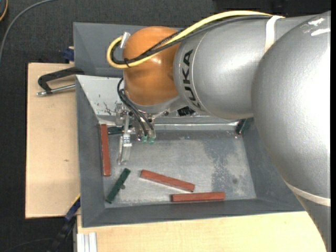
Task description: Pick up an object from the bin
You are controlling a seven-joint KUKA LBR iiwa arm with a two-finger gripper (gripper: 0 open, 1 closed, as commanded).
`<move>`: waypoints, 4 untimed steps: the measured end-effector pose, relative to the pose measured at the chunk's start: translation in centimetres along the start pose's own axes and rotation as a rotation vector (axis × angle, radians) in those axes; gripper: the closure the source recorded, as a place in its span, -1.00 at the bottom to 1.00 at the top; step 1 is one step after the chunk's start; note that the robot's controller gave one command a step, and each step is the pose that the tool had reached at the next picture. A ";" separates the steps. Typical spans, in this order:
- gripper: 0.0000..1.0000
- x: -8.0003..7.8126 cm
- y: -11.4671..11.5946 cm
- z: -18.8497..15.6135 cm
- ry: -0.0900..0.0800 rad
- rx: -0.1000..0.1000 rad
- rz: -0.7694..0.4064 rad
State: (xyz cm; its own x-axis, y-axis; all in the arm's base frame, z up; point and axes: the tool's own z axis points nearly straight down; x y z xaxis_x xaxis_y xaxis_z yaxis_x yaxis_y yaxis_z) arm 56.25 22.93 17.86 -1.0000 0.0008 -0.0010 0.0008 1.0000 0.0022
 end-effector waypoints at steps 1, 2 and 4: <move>-1.00 5.0 0.1 0.0 0.003 0.002 -0.062; -1.00 3.9 -2.9 11.3 0.008 0.004 0.005; -1.00 3.7 -2.7 10.8 0.001 0.000 0.003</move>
Offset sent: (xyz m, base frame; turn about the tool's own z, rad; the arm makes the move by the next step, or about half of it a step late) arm -0.0490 0.0003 -0.0010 -0.0599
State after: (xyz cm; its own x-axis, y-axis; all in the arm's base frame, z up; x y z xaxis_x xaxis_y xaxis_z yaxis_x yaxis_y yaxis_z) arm 52.54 20.29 7.08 -1.0000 0.0040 -0.0002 0.0040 1.0000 0.0022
